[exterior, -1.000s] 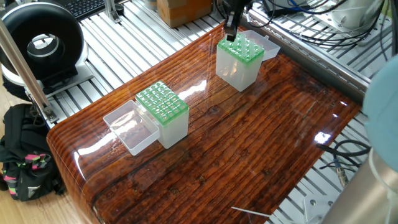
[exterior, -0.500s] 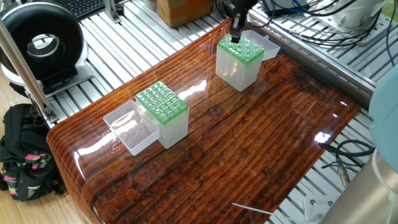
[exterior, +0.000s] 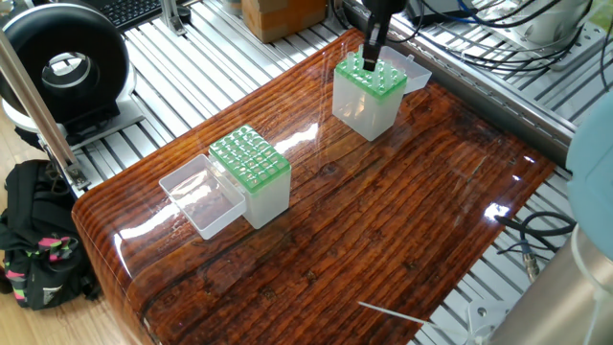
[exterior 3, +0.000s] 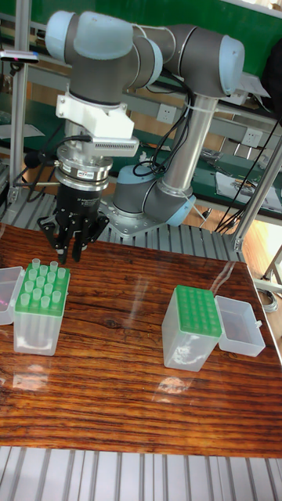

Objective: Transfer all large pipette tips from one holder to another

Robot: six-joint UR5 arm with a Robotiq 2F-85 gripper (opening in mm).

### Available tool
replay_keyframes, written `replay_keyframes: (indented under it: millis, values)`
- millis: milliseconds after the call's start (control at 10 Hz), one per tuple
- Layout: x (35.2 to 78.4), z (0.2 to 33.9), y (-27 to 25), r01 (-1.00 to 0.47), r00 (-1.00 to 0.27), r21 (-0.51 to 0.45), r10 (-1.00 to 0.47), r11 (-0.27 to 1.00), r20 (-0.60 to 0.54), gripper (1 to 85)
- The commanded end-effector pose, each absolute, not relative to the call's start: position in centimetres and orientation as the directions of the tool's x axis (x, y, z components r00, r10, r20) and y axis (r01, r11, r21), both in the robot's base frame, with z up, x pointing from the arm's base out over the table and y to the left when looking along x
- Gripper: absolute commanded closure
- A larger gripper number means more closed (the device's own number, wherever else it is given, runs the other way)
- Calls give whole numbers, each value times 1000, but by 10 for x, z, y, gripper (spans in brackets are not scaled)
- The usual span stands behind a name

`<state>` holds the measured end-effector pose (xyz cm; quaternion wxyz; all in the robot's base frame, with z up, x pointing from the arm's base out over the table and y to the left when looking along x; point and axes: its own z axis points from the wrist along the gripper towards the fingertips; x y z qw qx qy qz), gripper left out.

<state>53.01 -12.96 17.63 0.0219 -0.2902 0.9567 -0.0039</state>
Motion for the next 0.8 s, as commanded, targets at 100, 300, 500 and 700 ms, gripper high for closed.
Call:
replay_keyframes:
  millis: [100, 300, 500, 700]
  values:
    - [538, 172, -123, -565, -823, -10, -564, 825, -61, 550]
    - [541, 173, -118, -562, -825, -9, -561, 827, -62, 547]
    - [544, 172, -120, -562, -825, -23, -562, 827, -63, 547]
    - [543, 171, -122, -561, -824, -26, -562, 827, -70, 543]
